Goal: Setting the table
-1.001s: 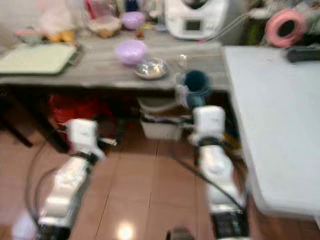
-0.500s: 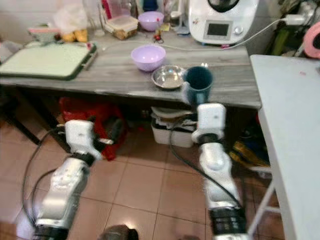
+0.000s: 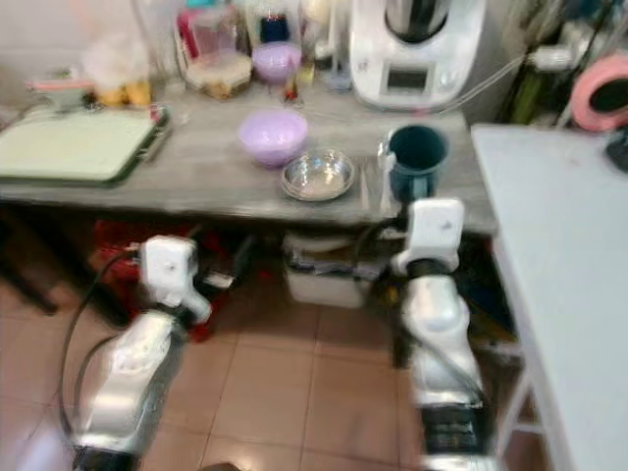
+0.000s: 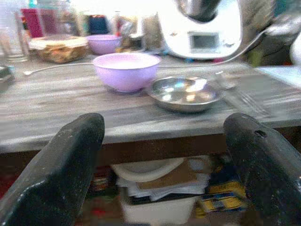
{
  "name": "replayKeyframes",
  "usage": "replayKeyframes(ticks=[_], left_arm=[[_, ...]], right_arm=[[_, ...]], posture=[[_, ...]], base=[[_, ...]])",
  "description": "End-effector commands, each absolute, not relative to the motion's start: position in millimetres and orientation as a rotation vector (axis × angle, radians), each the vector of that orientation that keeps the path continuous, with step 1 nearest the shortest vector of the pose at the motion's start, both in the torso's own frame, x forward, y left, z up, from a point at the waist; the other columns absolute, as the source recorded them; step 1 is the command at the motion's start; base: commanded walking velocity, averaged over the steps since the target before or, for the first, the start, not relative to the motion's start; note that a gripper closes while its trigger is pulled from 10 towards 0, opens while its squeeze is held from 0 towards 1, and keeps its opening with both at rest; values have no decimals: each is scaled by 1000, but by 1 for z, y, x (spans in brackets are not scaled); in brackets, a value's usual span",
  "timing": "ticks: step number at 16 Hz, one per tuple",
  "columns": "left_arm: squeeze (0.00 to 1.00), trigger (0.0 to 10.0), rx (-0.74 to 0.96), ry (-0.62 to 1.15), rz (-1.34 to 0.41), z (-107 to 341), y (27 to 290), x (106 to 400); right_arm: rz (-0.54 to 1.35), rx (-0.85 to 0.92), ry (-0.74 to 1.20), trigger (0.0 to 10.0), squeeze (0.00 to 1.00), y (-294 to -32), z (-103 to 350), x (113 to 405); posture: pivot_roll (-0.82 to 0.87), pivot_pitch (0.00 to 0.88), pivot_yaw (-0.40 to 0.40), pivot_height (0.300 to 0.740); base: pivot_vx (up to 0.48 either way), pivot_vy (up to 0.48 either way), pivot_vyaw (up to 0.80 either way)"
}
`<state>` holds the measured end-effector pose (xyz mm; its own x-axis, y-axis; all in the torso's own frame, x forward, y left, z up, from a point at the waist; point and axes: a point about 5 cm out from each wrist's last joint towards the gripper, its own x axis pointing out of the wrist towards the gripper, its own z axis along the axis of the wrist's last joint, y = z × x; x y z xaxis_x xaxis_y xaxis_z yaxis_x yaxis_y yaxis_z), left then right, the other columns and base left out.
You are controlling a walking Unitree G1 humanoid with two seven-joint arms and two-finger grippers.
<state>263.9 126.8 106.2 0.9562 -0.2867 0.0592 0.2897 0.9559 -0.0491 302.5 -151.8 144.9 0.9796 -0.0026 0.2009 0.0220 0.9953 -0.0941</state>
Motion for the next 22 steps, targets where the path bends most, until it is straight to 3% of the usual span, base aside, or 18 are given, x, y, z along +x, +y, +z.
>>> replayKeyframes(ticks=[1,8,11,14,22], left_arm=[[0,10000,-70,-66,-302,110,122,265],[0,10000,-67,-63,-267,110,127,266],[0,10000,-59,-71,-233,111,131,267],[0,10000,-59,-79,-209,113,135,265],[0,10000,-20,-93,-114,120,158,258]], right_arm=[[-17,-110,-213,10000,0,-156,148,303],[35,-128,-245,10000,0,-151,154,304],[48,-154,-265,10000,0,-150,157,305],[34,-152,-271,10000,0,-153,159,307],[22,-171,-291,10000,0,-165,169,312]], posture=[[-3,15,40,740],[-3,17,40,740],[2,23,40,740],[4,33,41,740],[16,113,27,740]], base=[[480,0,-800],[479,0,-114],[401,0,763],[0,0,750],[0,0,0]])
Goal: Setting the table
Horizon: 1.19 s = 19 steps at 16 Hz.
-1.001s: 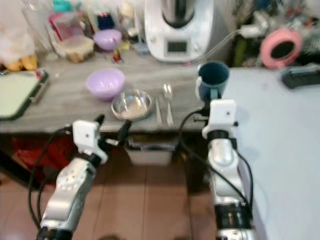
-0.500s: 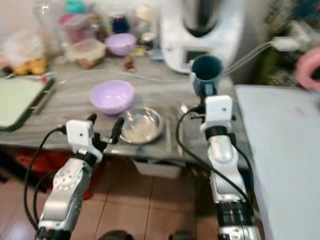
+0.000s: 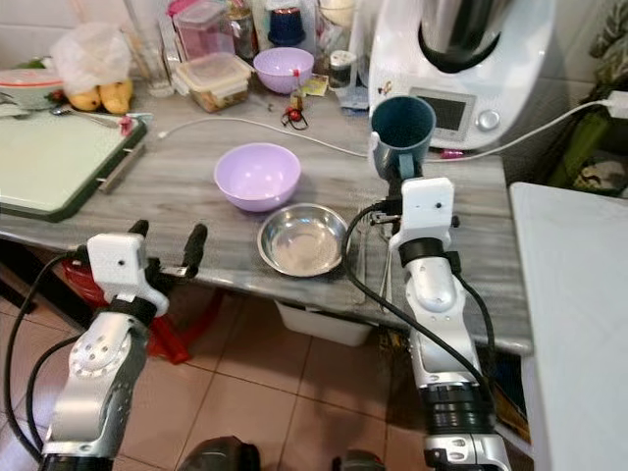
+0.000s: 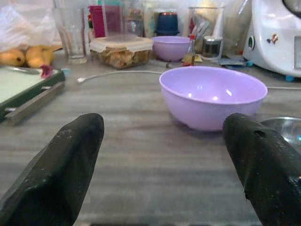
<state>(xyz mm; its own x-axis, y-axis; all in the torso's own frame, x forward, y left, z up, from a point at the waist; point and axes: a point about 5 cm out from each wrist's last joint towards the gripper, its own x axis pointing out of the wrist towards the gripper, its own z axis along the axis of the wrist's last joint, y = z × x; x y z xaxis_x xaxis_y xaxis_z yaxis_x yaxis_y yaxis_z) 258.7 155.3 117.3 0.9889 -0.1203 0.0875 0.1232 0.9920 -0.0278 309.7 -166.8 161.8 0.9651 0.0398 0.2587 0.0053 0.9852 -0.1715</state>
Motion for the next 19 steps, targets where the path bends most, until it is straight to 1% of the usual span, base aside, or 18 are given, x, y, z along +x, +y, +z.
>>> replayKeyframes(ticks=[1,4,6,10,12,19], left_arm=[[0,10000,-19,-85,-114,119,158,256],[0,10000,-25,-64,-132,117,154,250],[0,10000,-20,-48,-148,116,153,245],[0,10000,-7,-43,-153,119,157,242],[0,10000,1,-34,-148,120,160,239],[0,10000,7,-20,-145,122,162,234]], right_arm=[[38,-174,-285,10000,0,-164,168,313],[19,-170,-272,10000,0,-170,171,320],[-20,-156,-262,10000,0,-179,175,331],[-40,-169,-239,10000,0,-186,178,346],[8,-138,-205,10000,0,-183,172,351],[124,-109,-210,10000,0,-166,174,364]], posture=[[20,122,29,740],[27,140,36,740],[43,155,46,740],[72,167,50,740],[88,174,52,740],[111,189,55,740]], base=[[0,0,800],[0,0,777],[0,0,0],[0,0,0],[0,0,0],[0,0,0]])
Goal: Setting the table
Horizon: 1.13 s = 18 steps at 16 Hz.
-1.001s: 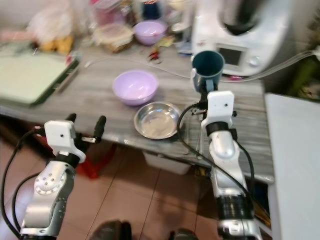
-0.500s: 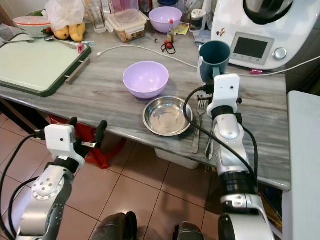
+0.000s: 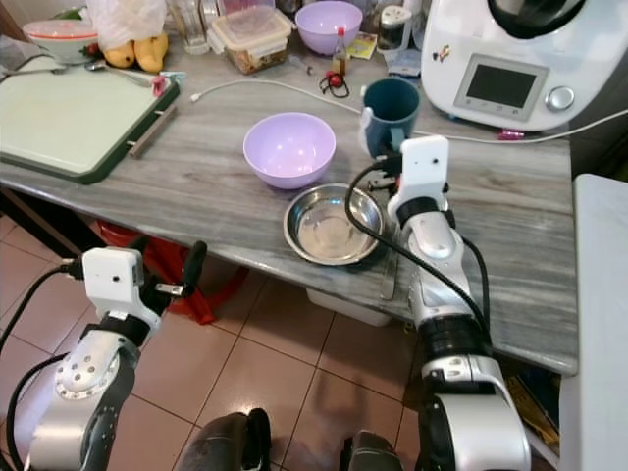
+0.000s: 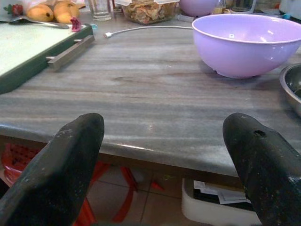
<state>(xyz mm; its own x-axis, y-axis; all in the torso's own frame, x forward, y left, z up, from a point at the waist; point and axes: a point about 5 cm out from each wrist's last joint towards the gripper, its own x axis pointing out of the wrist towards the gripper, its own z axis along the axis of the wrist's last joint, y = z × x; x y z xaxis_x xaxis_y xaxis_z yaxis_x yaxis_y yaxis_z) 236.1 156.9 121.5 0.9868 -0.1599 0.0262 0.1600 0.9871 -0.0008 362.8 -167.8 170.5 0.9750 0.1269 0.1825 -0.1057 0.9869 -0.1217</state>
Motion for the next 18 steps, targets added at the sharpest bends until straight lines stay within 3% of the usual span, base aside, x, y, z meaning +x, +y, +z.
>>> replayKeyframes(ticks=[1,11,12,18], left_arm=[[0,10000,8,-18,-145,122,162,233],[0,10000,10,-12,-150,123,160,233],[0,10000,9,-13,-151,124,160,234],[0,10000,1,-15,-157,122,156,239]], right_arm=[[136,-111,-204,10000,0,-165,173,364],[190,-94,-146,10000,0,-161,156,368],[197,-91,-147,10000,1000,-160,155,367],[187,-95,-186,10000,1000,-166,158,359]], posture=[[112,190,55,740],[115,192,55,740],[113,190,55,740],[90,173,53,740]], base=[[0,0,0],[0,0,0],[0,0,0],[0,0,0]])
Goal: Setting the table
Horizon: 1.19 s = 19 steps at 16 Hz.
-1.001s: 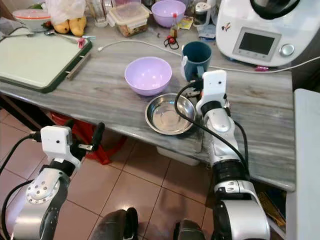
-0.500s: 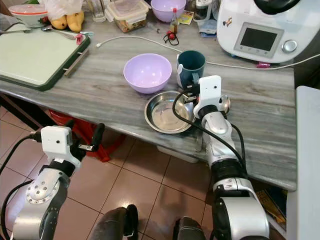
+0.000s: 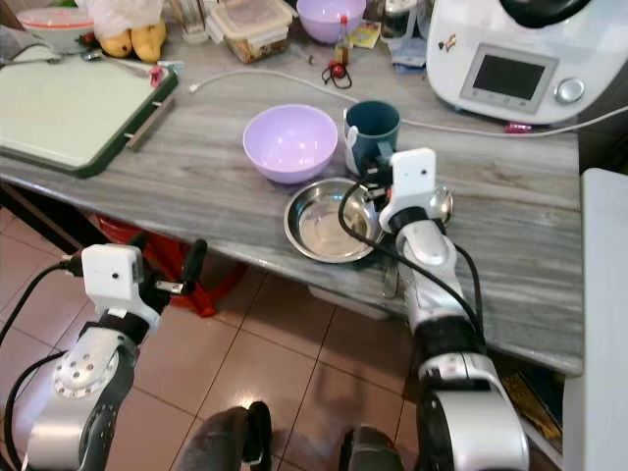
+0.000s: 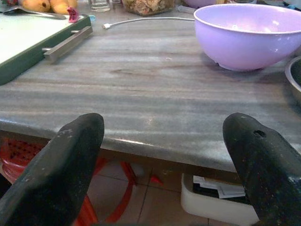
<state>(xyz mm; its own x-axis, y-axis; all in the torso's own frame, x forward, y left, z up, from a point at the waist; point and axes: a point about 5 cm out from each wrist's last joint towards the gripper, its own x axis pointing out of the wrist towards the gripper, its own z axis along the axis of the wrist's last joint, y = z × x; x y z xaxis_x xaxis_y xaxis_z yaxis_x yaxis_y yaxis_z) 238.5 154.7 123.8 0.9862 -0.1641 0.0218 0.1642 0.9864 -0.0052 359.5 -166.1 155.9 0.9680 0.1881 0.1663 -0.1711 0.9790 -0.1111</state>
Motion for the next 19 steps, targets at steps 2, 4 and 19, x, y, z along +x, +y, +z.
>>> replayKeyframes(ticks=[2,4,19], left_arm=[[0,10000,-3,-18,-159,123,154,241],[0,10000,-7,-21,-166,123,153,245],[0,10000,-16,-36,-148,125,155,255]], right_arm=[[181,-112,-206,10000,1000,-169,161,355],[177,-122,-224,10000,1000,-171,165,353],[154,-118,-252,10000,1000,-176,173,347]], posture=[[81,168,54,740],[70,160,54,740],[53,126,54,740]], base=[[0,0,0],[0,0,0],[0,0,0]])
